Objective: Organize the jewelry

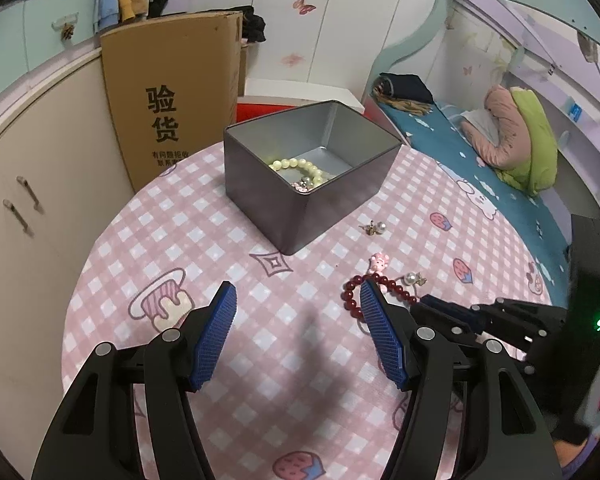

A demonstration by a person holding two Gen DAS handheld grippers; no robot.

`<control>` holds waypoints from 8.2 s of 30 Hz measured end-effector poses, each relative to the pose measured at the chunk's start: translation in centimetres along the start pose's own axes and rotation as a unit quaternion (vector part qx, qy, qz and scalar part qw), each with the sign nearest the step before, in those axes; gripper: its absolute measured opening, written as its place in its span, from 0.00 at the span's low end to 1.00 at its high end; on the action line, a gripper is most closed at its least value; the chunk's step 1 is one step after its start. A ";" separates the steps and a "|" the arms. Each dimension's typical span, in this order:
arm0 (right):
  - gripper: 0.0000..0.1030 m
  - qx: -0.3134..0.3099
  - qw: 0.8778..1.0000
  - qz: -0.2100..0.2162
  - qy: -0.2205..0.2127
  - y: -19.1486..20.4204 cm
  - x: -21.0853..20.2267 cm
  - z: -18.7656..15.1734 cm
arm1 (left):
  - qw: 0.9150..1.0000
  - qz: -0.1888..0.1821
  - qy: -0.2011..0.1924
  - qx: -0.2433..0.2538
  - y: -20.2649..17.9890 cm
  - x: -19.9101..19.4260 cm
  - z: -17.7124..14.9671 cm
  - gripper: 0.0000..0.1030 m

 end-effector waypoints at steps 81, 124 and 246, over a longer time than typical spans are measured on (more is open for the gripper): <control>0.07 0.045 0.996 0.043 -0.066 0.6 -0.4 16.6 | 0.998 -0.053 0.042 0.002 2.0 6.7 10.0 0.14; 0.37 0.044 0.999 0.023 0.007 -3.6 -0.2 4.1 | 0.998 0.009 -0.057 0.019 -2.2 -0.5 6.3 0.70; 0.13 0.066 0.994 0.087 0.001 0.9 3.8 15.2 | 0.993 -0.090 0.019 -0.077 3.8 5.3 11.2 0.15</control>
Point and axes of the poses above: each gripper's, at about its wrist camera, not at the fingertips, and x roughly the way its jaws point, y to its left, z to its top, the point moved 9 cm from there along x, roughly the way its jaws point, and after that the axes turned 14 degrees about -z, right-handed, at the moved point
